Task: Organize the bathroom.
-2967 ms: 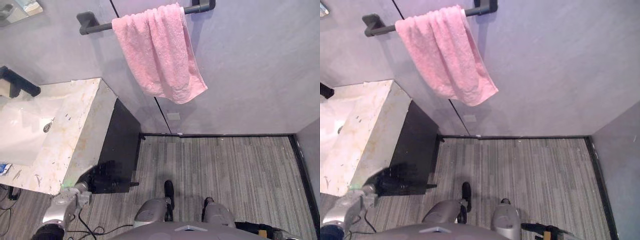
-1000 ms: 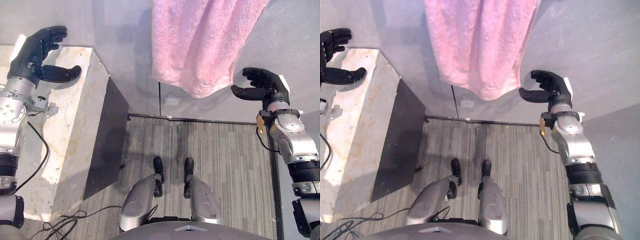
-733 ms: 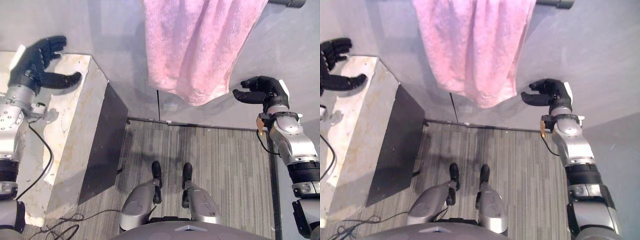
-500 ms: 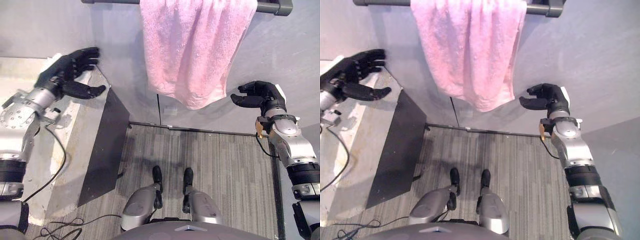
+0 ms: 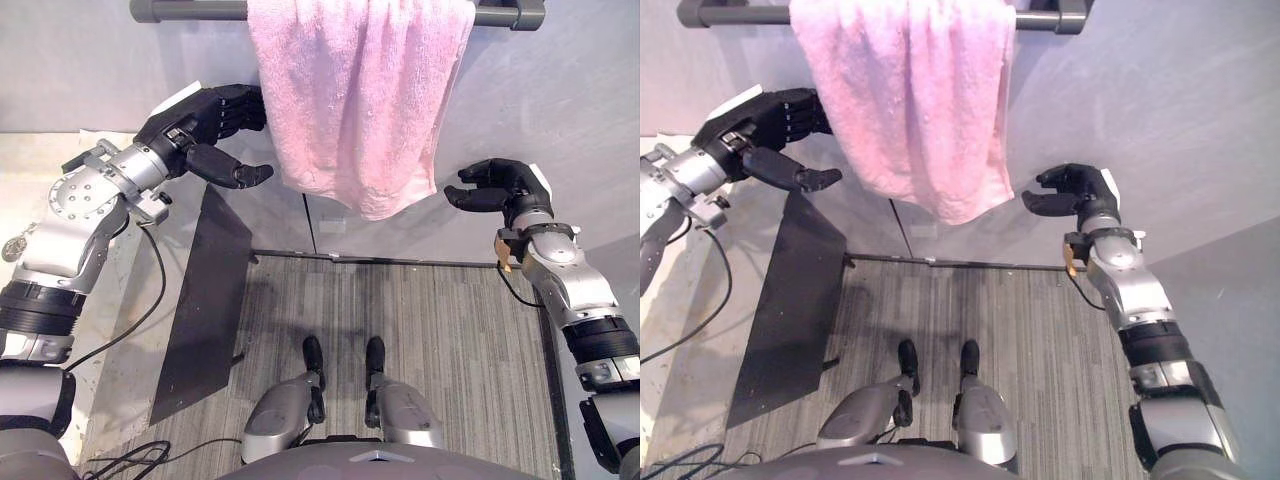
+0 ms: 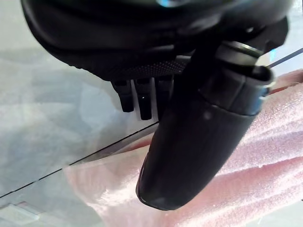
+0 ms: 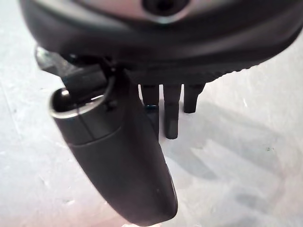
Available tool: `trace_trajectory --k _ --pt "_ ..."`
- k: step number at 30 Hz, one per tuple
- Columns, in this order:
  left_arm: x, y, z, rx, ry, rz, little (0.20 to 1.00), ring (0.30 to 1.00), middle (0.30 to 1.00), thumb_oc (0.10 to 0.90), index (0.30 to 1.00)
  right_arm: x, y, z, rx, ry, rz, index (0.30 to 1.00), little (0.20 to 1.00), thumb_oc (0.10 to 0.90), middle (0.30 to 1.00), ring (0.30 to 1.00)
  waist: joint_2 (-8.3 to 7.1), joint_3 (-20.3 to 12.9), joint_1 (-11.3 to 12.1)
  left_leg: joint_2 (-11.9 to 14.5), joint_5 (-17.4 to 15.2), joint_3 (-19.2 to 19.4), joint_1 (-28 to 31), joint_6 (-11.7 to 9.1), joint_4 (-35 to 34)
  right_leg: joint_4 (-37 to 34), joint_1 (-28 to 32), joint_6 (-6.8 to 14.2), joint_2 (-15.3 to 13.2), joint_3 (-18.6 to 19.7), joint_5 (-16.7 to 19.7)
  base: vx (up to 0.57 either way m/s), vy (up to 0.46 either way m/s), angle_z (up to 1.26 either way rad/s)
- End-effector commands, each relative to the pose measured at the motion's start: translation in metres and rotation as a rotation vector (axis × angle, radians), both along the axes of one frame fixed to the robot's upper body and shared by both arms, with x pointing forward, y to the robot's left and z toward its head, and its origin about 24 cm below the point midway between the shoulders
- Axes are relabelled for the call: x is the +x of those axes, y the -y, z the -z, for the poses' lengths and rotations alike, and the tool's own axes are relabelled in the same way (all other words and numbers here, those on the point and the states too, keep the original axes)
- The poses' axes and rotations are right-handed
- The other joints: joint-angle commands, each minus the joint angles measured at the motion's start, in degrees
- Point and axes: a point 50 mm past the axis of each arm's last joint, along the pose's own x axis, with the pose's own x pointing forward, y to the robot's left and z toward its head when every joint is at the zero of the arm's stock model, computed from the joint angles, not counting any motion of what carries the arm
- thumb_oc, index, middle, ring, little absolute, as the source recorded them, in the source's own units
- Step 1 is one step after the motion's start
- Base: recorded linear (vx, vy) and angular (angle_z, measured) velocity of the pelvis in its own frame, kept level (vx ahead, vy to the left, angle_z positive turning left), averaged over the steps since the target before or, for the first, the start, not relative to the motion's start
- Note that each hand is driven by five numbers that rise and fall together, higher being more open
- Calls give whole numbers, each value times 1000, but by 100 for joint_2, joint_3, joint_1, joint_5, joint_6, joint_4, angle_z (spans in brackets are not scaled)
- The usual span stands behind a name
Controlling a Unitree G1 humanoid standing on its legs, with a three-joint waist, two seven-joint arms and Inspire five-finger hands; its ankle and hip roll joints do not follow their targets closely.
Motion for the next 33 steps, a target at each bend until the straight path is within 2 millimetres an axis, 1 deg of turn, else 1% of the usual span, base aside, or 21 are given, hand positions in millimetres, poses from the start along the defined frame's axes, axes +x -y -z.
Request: trace_trajectory --k 1,3,4,5,11,12,14,15,19,21,23,24,25,26,28,29,31,33 --pt "7 21 -24 -196 108 76 900 900 900 800 900 19 -62 -162 -73 599 -256 900 900 800 900 900 -142 -1385 410 537 -399 -275 185 -533 372 410 -52 331 -62 -87 -809 43 15 1" --pt "8 26 -21 -219 92 85 900 900 900 800 900 18 -68 -169 -90 616 -270 900 900 800 900 900 -168 -1425 432 531 -402 -293 229 -525 332 394 -14 332 -56 -94 -818 42 14 3" --pt "8 26 -20 -219 91 84 900 900 900 800 900 18 -68 -170 -92 617 -271 900 900 800 900 900 -168 -1428 432 530 -403 -293 232 -525 329 391 -10 332 -56 -96 -820 43 10 7" --pt "9 28 -19 -233 78 89 900 900 900 800 900 17 -70 -176 -104 627 -280 900 900 800 900 900 -197 -1462 443 526 -408 -296 253 -521 322 389 8 339 -58 -105 -820 40 8 8" --pt "13 36 -9 -263 23 89 900 900 900 800 900 15 -79 -195 -126 645 -320 900 900 800 900 900 -284 -1580 497 528 -424 -309 378 -508 252 366 118 350 -49 -147 -840 59 8 3" --pt "14 37 -7 -271 13 87 900 900 900 800 900 15 -81 -199 -105 647 -337 900 900 800 900 900 -310 -1608 512 524 -428 -317 408 -506 227 357 148 353 -45 -153 -845 47 7 1" --pt "14 38 -6 -273 11 87 900 900 900 800 900 15 -82 -200 -98 647 -340 900 900 800 900 900 -316 -1620 517 523 -427 -319 424 -505 211 353 160 355 -44 -159 -846 40 5 2" --pt "14 39 -4 -273 3 89 900 900 900 800 900 14 -84 -203 -55 641 -361 900 900 800 900 900 -340 -1658 530 524 -426 -323 479 -501 160 342 200 361 -41 -177 -848 41 4 2" --pt "15 41 -4 -280 -2 91 900 900 900 800 900 14 -90 -205 21 632 -389 900 900 800 900 900 -365 -1689 542 518 -429 -326 546 -496 110 296 265 363 -36 -203 -838 33 5 2" --pt "16 44 -1 -288 -19 95 900 900 900 800 900 14 -98 -203 120 626 -429 900 900 800 900 900 -378 -1717 563 531 -434 -312 615 -497 68 251 330 371 -35 -230 -828 42 8 1" --pt "16 44 0 -287 -25 97 900 900 900 800 900 13 -101 -203 148 623 -444 900 900 800 900 900 -380 -1728 566 530 -436 -308 634 -496 57 241 347 371 -34 -234 -828 17 2 0" --pt "18 46 2 -285 -38 97 900 900 900 800 900 13 -108 -203 197 613 -472 900 900 800 900 900 -385 -1752 568 534 -441 -297 662 -494 44 230 371 373 -31 -233 -829 37 4 1" --pt "18 46 3 -286 -47 97 900 900 900 800 900 13 -111 -203 220 609 -485 900 900 800 900 900 -390 -1759 571 533 -447 -296 674 -491 41 226 383 375 -32 -233 -831 46 2 1" --pt "20 48 6 -292 -76 106 900 900 900 800 900 13 -118 -202 266 596 -515 900 900 800 900 900 -393 -1774 576 533 -457 -292 696 -485 36 227 405 376 -35 -234 -843 32 1 1" --pt "21 50 10 -286 -100 109 900 900 900 800 900 13 -121 -200 290 588 -529 900 900 800 900 900 -387 -1775 577 530 -460 -295 712 -482 40 238 417 377 -35 -236 -848 0 0 0" --pt "22 53 16 -284 -154 129 900 900 900 800 900 14 -126 -198 315 577 -547 900 900 800 900 900 -386 -1780 582 518 -464 -306 730 -473 38 235 436 378 -35 -237 -848 0 0 0" --pt "24 60 26 -268 -240 156 900 900 900 800 900 15 -131 -196 321 569 -556 900 900 800 900 900 -377 -1782 580 516 -472 -307 751 -464 41 228 461 382 -34 -241 -848 16 -1 1" --pt "24 63 31 -243 -281 167 900 900 900 800 900 16 -133 -195 310 563 -559 900 900 800 900 900 -361 -1780 573 513 -471 -307 761 -464 51 219 476 383 -33 -238 -840 9 6 2"
